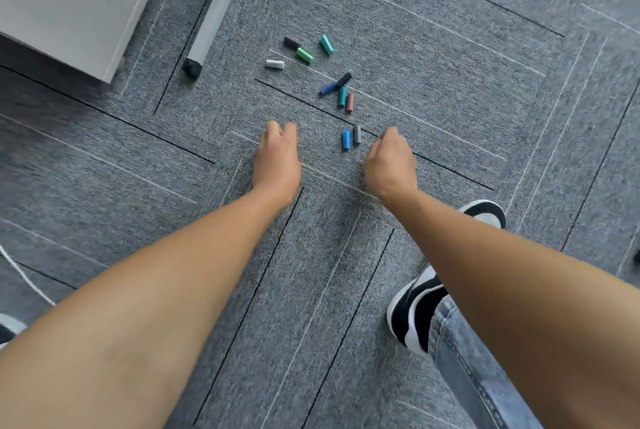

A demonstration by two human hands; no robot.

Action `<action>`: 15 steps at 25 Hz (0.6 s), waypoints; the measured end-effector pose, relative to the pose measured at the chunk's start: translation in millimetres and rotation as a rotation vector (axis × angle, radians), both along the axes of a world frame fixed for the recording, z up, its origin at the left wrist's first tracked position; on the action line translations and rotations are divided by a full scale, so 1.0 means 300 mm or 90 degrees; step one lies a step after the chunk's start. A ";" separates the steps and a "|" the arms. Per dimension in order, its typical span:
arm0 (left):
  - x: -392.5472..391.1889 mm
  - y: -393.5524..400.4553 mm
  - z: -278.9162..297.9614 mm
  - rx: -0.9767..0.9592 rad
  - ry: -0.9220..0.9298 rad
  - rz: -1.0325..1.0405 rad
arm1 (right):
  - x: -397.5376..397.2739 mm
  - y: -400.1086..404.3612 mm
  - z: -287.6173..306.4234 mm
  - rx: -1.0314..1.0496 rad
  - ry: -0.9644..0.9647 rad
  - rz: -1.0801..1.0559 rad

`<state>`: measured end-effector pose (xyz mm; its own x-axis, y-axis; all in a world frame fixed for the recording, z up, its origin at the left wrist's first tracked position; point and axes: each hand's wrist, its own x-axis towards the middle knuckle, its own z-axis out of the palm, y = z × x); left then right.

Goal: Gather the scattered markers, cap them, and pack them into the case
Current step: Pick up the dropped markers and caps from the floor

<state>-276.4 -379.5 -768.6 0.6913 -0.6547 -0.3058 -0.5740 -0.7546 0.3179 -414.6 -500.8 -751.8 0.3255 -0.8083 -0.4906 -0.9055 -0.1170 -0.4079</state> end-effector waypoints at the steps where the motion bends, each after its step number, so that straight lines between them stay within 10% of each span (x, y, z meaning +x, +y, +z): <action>1: -0.004 0.005 0.003 -0.009 0.004 0.001 | 0.003 -0.013 0.000 0.005 -0.002 0.003; 15: -0.065 -0.075 0.040 -0.021 0.099 0.097 | 0.046 -0.067 -0.024 0.020 0.059 0.062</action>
